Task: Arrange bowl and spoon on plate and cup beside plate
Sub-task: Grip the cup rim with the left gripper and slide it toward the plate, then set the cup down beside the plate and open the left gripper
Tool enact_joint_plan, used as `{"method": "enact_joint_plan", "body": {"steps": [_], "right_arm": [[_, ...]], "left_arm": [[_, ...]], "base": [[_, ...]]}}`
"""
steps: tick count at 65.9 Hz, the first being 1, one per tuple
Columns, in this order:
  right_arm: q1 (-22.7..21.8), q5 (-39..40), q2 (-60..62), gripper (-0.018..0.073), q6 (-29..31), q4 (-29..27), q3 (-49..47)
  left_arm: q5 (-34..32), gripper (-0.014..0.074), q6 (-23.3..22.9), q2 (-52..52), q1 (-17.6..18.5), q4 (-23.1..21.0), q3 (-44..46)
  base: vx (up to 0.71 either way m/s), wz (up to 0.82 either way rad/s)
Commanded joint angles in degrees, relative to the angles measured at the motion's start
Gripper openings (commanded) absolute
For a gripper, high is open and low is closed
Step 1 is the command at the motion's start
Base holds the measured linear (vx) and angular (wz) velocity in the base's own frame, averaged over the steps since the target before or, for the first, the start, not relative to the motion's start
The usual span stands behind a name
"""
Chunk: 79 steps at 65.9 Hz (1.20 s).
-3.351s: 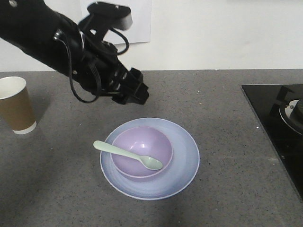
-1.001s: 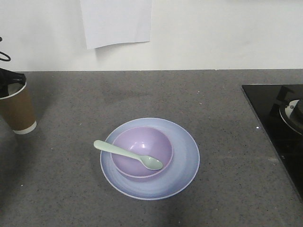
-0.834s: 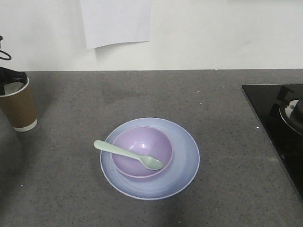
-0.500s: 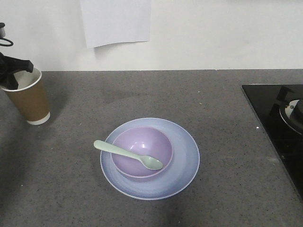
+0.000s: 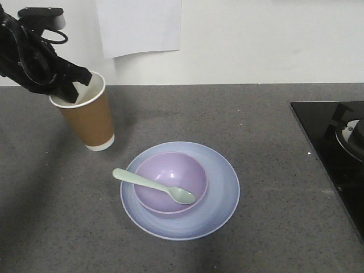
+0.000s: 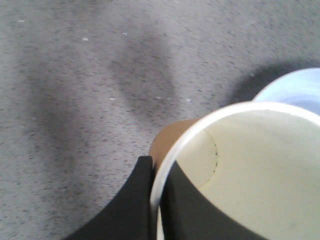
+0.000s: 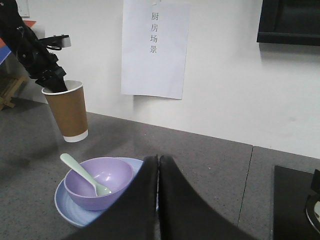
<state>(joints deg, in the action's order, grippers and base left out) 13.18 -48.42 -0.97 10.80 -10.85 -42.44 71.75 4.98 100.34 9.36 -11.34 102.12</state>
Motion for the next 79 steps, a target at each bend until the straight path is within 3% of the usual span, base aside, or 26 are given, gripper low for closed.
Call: {"method": "enact_joint_plan", "body": {"steps": [1, 21, 79], "right_arm": [[-0.3, 4.2, -1.7, -0.0006, 0.1, -0.6, -0.9], [-0.3, 3.8, -1.7, -0.0006, 0.1, -0.6, -0.9], [-0.3, 2.7, -1.7, -0.0006, 0.1, -0.5, -0.9]], "left_arm": [[-0.4, -0.0007, 0.1, -2.8, 1.7, -0.1, -0.4], [-0.4, -0.0007, 0.1, -2.8, 3.3, 0.1, -7.7], [-0.4, -0.0007, 0.1, -4.9, 3.3, 1.2, -8.4]], "base": [[0.00, 0.00], [0.00, 0.00], [0.00, 0.00]]}}
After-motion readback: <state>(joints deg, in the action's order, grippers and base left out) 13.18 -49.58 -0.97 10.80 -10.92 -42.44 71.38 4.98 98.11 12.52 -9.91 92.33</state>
